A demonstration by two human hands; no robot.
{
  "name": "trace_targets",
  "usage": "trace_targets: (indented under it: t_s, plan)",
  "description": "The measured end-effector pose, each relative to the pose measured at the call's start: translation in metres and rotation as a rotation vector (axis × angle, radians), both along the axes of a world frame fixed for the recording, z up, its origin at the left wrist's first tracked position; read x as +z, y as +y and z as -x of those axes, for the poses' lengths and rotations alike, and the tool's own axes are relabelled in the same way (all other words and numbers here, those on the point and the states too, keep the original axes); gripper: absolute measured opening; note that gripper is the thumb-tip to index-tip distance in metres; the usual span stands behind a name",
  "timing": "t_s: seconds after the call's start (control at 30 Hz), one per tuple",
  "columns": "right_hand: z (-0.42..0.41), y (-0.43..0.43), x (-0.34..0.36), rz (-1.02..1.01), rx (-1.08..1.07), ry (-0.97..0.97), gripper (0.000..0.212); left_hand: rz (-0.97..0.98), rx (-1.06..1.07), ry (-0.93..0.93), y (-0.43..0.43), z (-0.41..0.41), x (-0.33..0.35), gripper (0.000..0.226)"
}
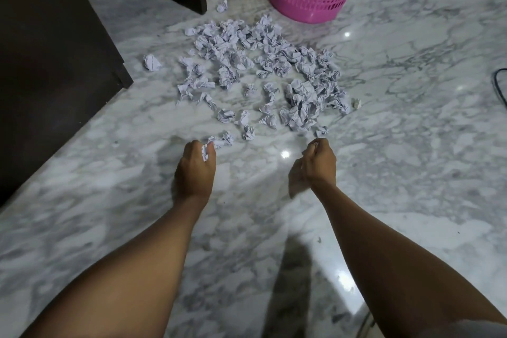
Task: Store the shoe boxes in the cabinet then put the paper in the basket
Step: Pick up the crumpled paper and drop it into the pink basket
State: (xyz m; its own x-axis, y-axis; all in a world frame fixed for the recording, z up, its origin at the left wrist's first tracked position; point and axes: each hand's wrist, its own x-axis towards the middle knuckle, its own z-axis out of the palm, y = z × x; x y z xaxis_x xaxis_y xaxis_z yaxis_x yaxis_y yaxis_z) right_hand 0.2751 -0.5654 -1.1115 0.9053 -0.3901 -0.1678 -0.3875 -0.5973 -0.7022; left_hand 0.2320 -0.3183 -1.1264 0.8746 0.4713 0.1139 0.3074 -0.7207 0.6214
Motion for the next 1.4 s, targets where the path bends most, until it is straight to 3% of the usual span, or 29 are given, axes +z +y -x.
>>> trace_targets:
  t_s: [0.17, 0.47, 0.57, 0.7, 0.83, 0.93, 1.0, 1.1, 1.23, 1.4]
  plan:
    - [-0.014, 0.003, 0.012, 0.039, 0.026, -0.031, 0.015, -0.104, -0.060, -0.107, -0.004, -0.021, 0.001, 0.027]
    - [-0.051, 0.019, 0.037, 0.210, -0.066, -0.035, 0.029, -0.301, -0.081, -0.053, -0.030, -0.046, -0.007, 0.025]
    - [-0.051, 0.002, 0.020, 0.276, 0.077, -0.101, 0.028, -0.284, -0.079, -0.033, -0.035, -0.049, -0.012, 0.038]
    - [-0.060, -0.023, 0.002, 0.286, 0.125, -0.137, 0.029, -0.232, -0.214, 0.061, -0.040, -0.057, -0.014, 0.074]
    - [-0.076, -0.029, -0.004, 0.343, 0.303, -0.128, 0.068, -0.224, -0.303, 0.128, -0.043, -0.071, -0.016, 0.093]
    - [-0.092, -0.027, -0.004, 0.403, 0.516, -0.065, 0.097, -0.246, -0.369, 0.133, -0.048, -0.082, -0.019, 0.092]
    - [-0.103, -0.025, -0.008, 0.452, 0.629, -0.070, 0.103, -0.275, -0.388, 0.136, -0.052, -0.089, -0.021, 0.088]
    - [-0.114, -0.021, -0.016, 0.455, 0.720, -0.127, 0.095, -0.286, -0.393, 0.126, -0.057, -0.098, -0.021, 0.082]
    - [-0.112, -0.017, -0.021, 0.401, 0.668, -0.302, 0.068, -0.272, -0.424, 0.014, -0.066, -0.107, -0.016, 0.066]
    - [-0.117, -0.022, -0.027, 0.472, 0.670, -0.392, 0.068, -0.244, -0.431, -0.104, -0.075, -0.116, -0.014, 0.056]
